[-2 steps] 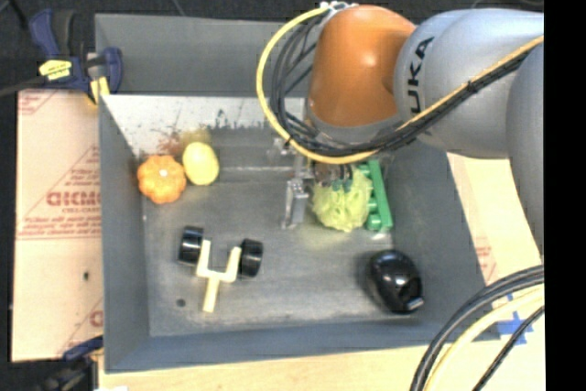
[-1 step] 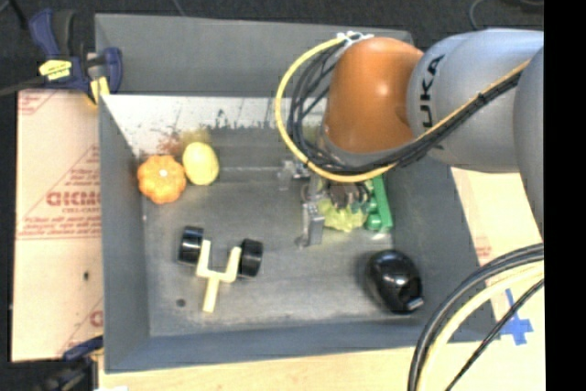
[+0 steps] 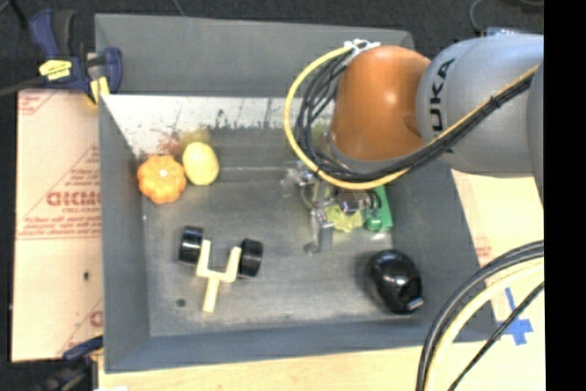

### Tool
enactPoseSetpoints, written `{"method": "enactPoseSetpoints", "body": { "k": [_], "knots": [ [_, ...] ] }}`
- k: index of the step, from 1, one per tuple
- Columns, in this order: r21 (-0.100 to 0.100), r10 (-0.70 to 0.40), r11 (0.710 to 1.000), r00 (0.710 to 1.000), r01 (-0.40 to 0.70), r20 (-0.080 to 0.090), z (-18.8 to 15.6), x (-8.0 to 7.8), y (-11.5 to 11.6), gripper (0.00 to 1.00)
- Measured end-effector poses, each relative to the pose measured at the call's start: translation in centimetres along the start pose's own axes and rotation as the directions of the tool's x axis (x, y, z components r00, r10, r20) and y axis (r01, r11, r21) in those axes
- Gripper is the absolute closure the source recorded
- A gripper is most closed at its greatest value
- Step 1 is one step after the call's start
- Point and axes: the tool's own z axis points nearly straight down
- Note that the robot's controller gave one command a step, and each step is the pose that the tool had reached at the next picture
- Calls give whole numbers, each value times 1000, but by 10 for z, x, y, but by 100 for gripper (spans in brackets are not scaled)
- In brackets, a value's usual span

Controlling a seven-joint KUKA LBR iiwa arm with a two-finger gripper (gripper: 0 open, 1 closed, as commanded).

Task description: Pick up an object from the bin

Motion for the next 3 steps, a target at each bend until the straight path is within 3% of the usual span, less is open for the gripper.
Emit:
{"method": "enactPoseSetpoints", "body": {
  "k": [1,2,3],
  "knots": [
    [-2,-95,995,995,95,2,9,14,-39,0],
    [3,93,996,996,-93,5,24,6,-68,0],
    [-1,125,992,992,-125,4,26,-15,-74,0]
  ]
}}
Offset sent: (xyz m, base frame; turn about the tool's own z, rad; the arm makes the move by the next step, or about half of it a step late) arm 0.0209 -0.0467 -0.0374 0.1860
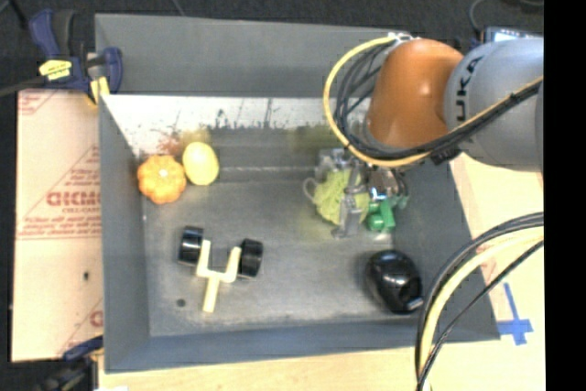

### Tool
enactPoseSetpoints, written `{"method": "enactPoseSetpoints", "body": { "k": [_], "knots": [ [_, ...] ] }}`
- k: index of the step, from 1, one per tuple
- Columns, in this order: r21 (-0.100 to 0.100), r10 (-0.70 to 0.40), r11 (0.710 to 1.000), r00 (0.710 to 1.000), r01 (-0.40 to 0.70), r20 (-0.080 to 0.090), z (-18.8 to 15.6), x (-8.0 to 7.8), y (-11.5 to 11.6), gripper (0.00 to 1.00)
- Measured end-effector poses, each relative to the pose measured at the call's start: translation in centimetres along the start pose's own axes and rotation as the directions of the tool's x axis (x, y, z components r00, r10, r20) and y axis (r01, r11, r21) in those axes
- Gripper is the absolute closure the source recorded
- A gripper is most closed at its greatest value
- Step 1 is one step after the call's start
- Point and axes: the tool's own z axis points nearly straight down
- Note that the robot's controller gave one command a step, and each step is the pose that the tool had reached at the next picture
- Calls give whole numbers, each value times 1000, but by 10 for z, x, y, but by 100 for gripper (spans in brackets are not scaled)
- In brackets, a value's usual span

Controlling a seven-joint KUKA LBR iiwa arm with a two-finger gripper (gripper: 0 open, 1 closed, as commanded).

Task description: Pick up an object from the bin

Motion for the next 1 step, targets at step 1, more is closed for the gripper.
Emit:
{"method": "enactPoseSetpoints", "body": {
  "k": [1],
  "knots": [
    [0,142,990,990,-142,5,39,-16,-7,100]
  ]
}}
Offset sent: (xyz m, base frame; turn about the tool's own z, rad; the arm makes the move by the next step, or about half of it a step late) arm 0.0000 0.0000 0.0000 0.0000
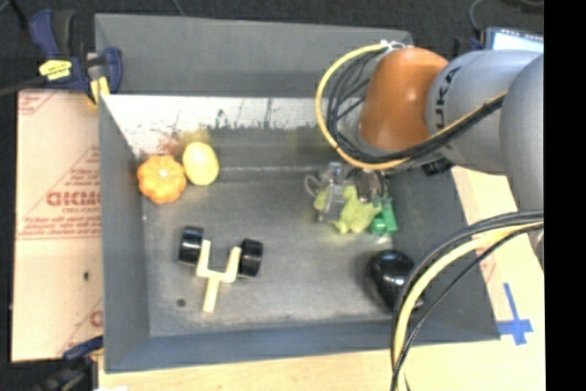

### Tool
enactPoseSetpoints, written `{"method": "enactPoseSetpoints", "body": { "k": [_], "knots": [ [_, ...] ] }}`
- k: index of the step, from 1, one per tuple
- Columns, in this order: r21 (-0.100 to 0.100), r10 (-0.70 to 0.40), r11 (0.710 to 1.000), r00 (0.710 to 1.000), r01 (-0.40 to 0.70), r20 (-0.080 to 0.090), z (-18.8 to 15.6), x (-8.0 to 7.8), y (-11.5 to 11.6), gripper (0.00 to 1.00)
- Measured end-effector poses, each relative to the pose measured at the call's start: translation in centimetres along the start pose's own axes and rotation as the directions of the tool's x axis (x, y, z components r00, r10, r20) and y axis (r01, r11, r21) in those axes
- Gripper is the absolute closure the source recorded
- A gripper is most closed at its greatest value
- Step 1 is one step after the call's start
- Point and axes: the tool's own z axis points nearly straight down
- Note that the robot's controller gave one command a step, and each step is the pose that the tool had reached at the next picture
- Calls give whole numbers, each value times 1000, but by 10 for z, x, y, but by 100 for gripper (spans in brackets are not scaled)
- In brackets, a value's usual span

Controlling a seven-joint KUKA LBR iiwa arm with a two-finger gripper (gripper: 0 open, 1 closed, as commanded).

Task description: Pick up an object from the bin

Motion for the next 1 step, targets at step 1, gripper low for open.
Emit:
{"method": "enactPoseSetpoints", "body": {
  "k": [1],
  "knots": [
    [0,0,1000,1000,0,0,0,0,0,100]
  ]
}}
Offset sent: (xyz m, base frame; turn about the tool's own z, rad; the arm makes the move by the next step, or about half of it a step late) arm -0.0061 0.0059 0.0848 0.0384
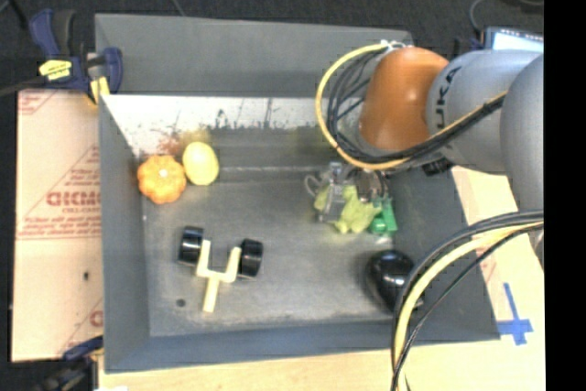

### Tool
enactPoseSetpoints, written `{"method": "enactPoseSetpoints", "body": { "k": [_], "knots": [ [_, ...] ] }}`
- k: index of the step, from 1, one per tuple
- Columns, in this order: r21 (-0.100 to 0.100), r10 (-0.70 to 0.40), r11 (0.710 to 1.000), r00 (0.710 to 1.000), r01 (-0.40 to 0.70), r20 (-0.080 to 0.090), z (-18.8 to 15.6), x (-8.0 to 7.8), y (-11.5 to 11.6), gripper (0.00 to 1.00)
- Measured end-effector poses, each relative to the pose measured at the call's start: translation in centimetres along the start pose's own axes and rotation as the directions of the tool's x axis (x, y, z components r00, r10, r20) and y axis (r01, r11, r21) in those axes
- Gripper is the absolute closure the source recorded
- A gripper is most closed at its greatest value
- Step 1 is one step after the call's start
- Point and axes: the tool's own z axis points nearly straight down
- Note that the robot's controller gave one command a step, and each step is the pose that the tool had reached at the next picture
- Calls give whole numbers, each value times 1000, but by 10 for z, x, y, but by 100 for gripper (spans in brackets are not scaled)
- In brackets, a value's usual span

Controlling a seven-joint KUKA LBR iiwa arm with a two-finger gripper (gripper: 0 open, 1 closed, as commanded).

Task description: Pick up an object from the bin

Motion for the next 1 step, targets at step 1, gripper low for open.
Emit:
{"method": "enactPoseSetpoints", "body": {
  "k": [1],
  "knots": [
    [-2,36,999,999,-36,4,-85,4,5,100]
  ]
}}
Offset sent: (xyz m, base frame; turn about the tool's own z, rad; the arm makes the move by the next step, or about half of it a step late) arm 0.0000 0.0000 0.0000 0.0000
